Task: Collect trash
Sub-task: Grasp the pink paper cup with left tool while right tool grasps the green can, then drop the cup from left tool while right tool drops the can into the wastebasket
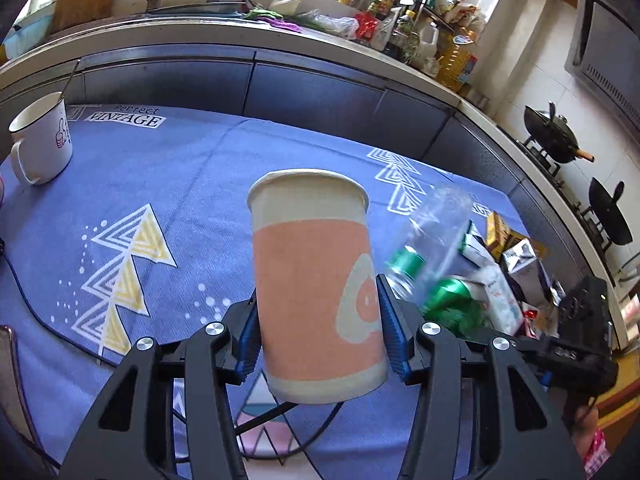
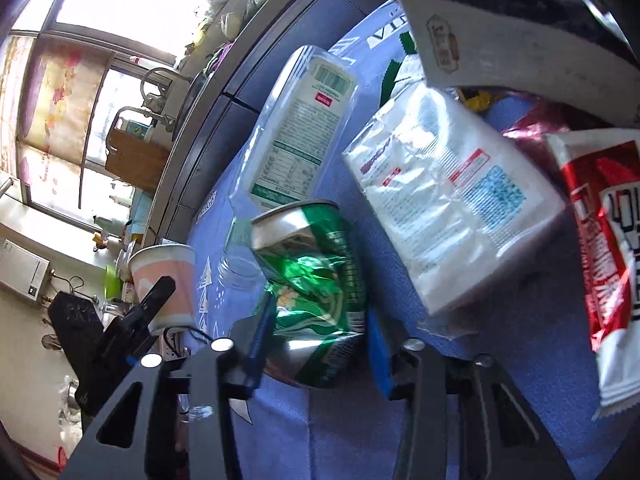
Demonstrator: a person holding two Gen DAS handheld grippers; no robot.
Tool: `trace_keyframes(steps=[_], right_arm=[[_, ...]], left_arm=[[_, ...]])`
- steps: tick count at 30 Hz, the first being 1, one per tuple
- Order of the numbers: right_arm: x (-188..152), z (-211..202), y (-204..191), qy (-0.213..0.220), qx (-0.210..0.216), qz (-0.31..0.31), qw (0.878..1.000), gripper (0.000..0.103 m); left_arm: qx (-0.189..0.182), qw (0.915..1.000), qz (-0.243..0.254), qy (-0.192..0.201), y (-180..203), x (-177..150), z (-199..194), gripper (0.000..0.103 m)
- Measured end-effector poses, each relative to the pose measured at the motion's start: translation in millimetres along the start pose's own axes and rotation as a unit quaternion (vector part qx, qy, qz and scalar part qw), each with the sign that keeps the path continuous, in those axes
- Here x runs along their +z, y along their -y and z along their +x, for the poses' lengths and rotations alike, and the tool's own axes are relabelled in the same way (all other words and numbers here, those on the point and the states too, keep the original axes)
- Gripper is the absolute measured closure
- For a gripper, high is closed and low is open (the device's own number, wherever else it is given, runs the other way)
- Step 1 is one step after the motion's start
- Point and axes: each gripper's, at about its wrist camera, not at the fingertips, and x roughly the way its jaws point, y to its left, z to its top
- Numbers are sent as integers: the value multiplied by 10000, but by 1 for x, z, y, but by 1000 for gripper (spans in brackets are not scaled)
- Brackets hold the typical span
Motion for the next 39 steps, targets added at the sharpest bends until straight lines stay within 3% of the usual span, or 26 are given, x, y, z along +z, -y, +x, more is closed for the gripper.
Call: trace_keyframes(steps=[2, 5, 8, 11, 14, 17, 19, 22, 23, 25, 27, 30, 32, 35, 37, 38, 39], right_arm=[[-5, 3, -4, -104, 231, 36, 9997, 93], [-17, -8, -17, -78, 198, -264, 9994, 94], [-30, -36, -27, 69, 319, -618, 9976, 95], [-45, -86, -26, 495, 314, -1073, 9925, 95], [-55, -147, -7, 1126, 260, -1174, 9863, 95], [-55, -219, 27, 2082, -1, -935, 9736, 95], [-50, -268, 63, 2709, -248, -532, 9608, 95], [-40, -326, 121, 3464, -886, 110, 9338, 95], [-36, -340, 141, 3618, -1090, 362, 9251, 94], [-23, -358, 180, 3772, -1421, 828, 9114, 94], [-11, -362, 207, 3769, -1785, 1088, 9024, 94], [1, -359, 237, 3640, -2134, 1244, 8980, 94], [7, -349, 246, 3496, -2242, 1313, 9001, 94], [18, -345, 256, 3332, -2384, 1280, 9032, 91], [21, -346, 261, 3322, -2375, 1268, 9040, 84], [21, -345, 262, 3340, -2394, 1246, 9031, 70], [19, -345, 262, 3379, -2449, 1202, 9008, 62]], left_arm=[[-50, 9999, 120, -29, 11, -9, -10, 53], [-199, 9990, 388, -59, 33, -20, -25, 53], [-391, 9969, 662, -158, 59, -27, -30, 53], [-824, 9899, 1114, -298, 105, -31, -31, 53], [-1383, 9755, 1680, -331, 168, -29, -30, 53], [-2022, 9560, 2050, -560, 241, -21, -8, 53], [-2457, 9382, 2311, -774, 298, -18, 16, 53], [-3066, 9059, 2551, -1427, 392, -24, 69, 53], [-3165, 8980, 2601, -1602, 422, -28, 90, 52], [-3188, 8915, 2640, -1841, 468, -38, 132, 52], [-3004, 8903, 2609, -2213, 509, -50, 181, 52], [-2731, 8943, 2588, -2422, 541, -68, 222, 49], [-2490, 8995, 2588, -2490, 548, -77, 243, 46], [-2245, 9008, 2536, -2719, 548, -85, 266, 42], [-2168, 9022, 2523, -2744, 553, -89, 271, 34], [-2193, 9021, 2532, -2721, 555, -89, 270, 31], [-2194, 9026, 2545, -2693, 551, -88, 265, 29]])
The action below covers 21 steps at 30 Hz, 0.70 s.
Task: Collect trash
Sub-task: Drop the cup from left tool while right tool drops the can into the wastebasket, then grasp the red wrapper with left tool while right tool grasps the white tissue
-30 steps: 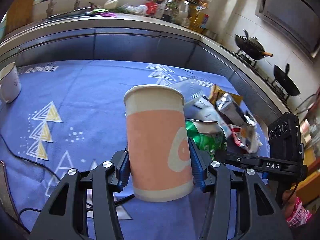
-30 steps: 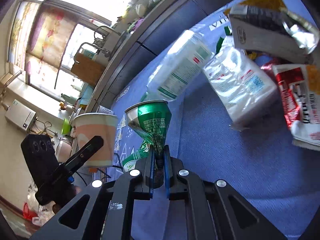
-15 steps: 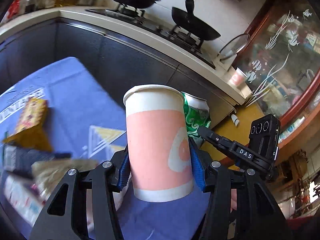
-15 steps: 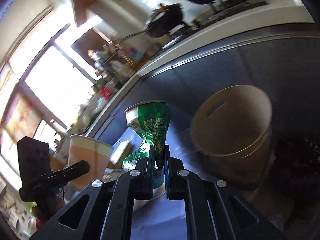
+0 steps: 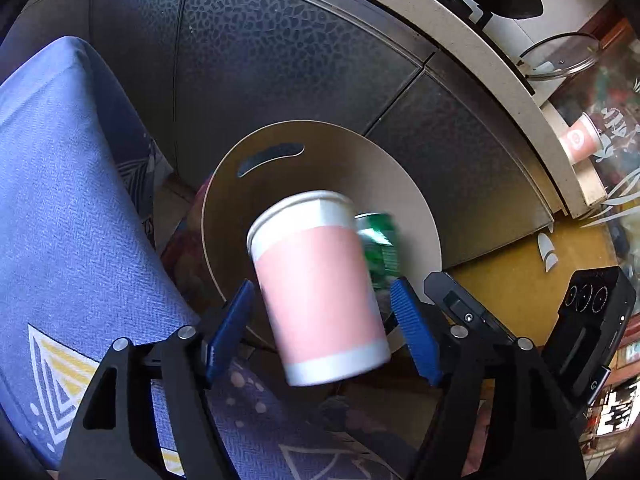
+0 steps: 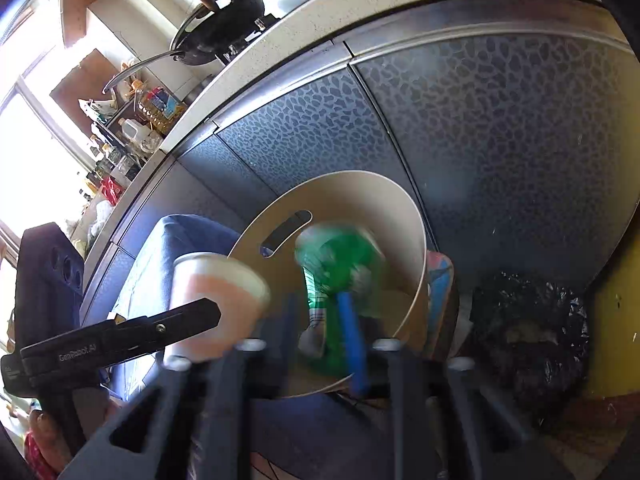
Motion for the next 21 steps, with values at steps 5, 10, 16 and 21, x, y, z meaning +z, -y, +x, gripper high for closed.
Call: trace_keyframes(steps=[5, 10, 16, 21], right_arm=[[-3, -20, -12, 288, 27, -214, 9994, 62], [-19, -63, -48, 604, 549, -533, 9952, 63], [-69, -81, -112, 259, 1277, -1120, 9851, 62], [-119, -64, -173, -260, 1359, -2020, 9696, 53]], left_arm=[[-16, 9995, 15, 308, 11, -11, -38, 29], [-629, 9909, 261, 1161, 16, -69, -135, 29], [-740, 9770, 42, 2002, -50, -164, -247, 29], [-45, 9726, -686, 2219, -123, -231, -297, 30]])
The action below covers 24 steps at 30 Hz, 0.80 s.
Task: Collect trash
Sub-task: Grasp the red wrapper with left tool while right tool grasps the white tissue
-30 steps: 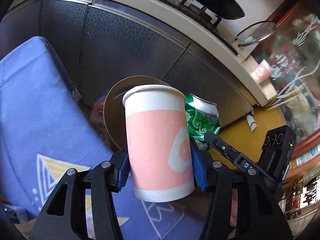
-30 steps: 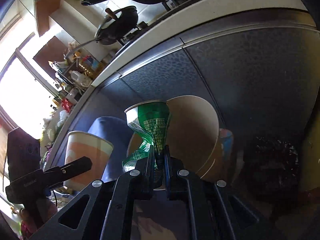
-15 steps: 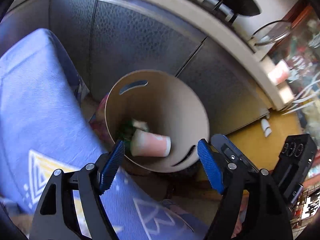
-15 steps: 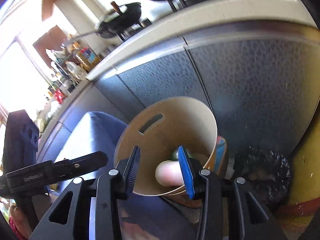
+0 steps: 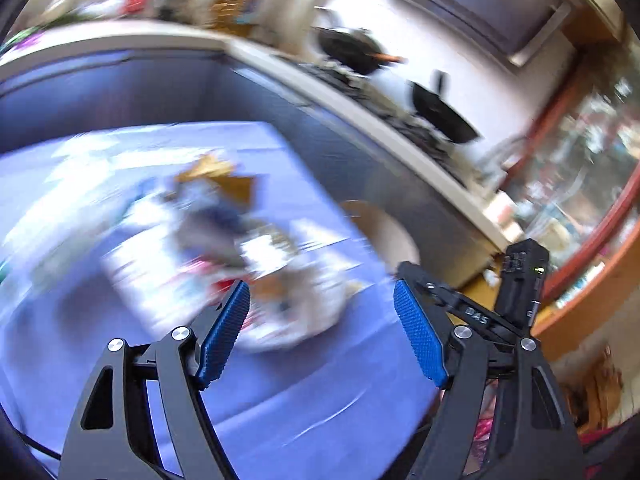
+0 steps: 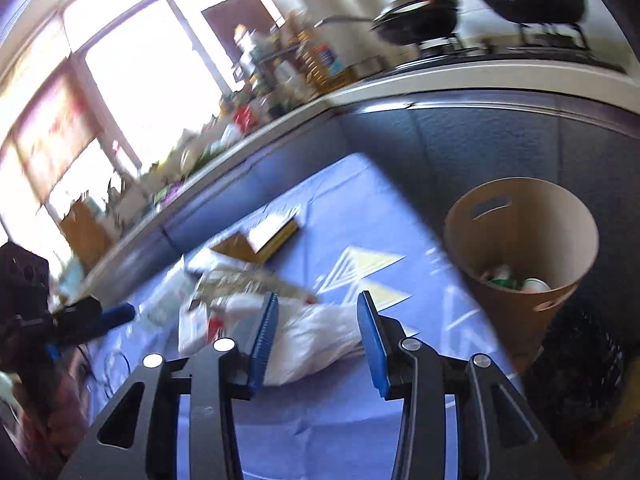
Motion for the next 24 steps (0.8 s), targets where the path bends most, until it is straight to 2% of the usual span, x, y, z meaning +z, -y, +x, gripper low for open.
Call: trace_keyframes(steps=[2, 4, 7, 10, 11, 12, 14, 17, 19, 21, 22, 23, 24], right_arm=[[-6, 15, -19, -238, 15, -158, 9996, 49], [-7, 26, -28, -413, 107, -86, 9991, 49], [-6, 36, -29, -454, -117, 110, 9988, 46], [-10, 38, -8, -490, -558, 802, 9940, 41], [-12, 38, 7, -536, -524, 1172, 9903, 41], [-20, 35, 22, -584, -274, 1699, 9833, 41], [-31, 32, 40, -673, -40, 2332, 9701, 41], [-43, 32, 47, -814, 304, 2659, 9601, 41], [-43, 35, 45, -874, 433, 2733, 9570, 41], [-41, 41, 42, -903, 482, 2741, 9562, 44], [-40, 45, 40, -937, 513, 2737, 9559, 46], [-40, 49, 38, -956, 532, 2733, 9557, 51], [-39, 54, 35, -994, 566, 2721, 9554, 62]], left_arm=[[193, 9995, -245, -32, -25, -12, -13, 30], [207, 9984, -529, -62, -48, -25, -21, 31], [-141, 9936, -1083, -274, -72, -39, -15, 37], [-378, 9879, -1373, -609, -74, -49, 17, 38], [-453, 9862, -1438, -689, -72, -50, 26, 38], [-605, 9837, -1504, -774, -69, -49, 37, 38], [-736, 9821, -1543, -795, -63, -45, 53, 38], [-853, 9786, -1692, -800, -62, -38, 72, 38], [-712, 9775, -1806, -829, -65, -37, 83, 38], [-634, 9748, -1960, -860, -68, -38, 90, 50], [-613, 9728, -2041, -905, -70, -39, 94, 63], [-590, 9712, -2105, -949, -72, -40, 97, 81], [-578, 9698, -2161, -970, -74, -42, 100, 89]])
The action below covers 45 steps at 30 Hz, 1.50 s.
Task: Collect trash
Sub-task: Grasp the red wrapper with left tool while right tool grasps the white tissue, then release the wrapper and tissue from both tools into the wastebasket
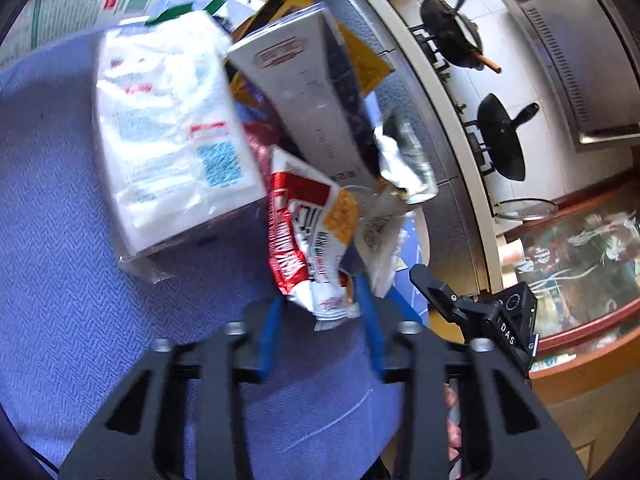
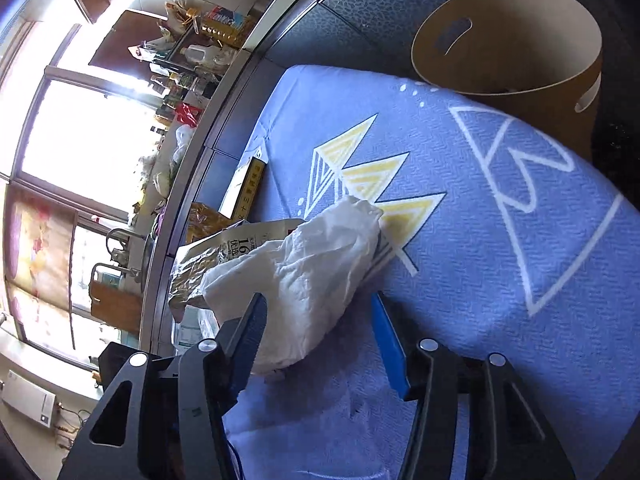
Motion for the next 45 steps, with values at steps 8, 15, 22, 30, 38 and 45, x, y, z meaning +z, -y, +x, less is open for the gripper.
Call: trace_keyframes(steps=[8, 15, 22, 30, 38, 45], right_arm=[[-11, 0, -11, -196, 269, -352, 9988, 96], [-6, -61, 1, 637, -295, -789, 9944, 96], [-11, -47, -1, 388, -337, -1073, 9929, 96], [17, -65, 5, 859, -237, -993, 9911, 96], [94, -115, 52, 1778, -941, -639, 9775, 96], [151, -94, 96, 1460, -1677, -602, 9731, 93]], left_arm=[[-146, 9994, 312, 13, -5, -28, -27, 101], [-197, 9994, 295, 64, -29, -71, -72, 101], [-270, 9957, 234, 853, -20, -59, -131, 101], [-442, 9900, 1341, -2, 83, -17, -57, 101], [-389, 9728, 2057, -992, 196, 52, 131, 100], [619, 9676, 2033, -1362, 213, 84, 246, 93]])
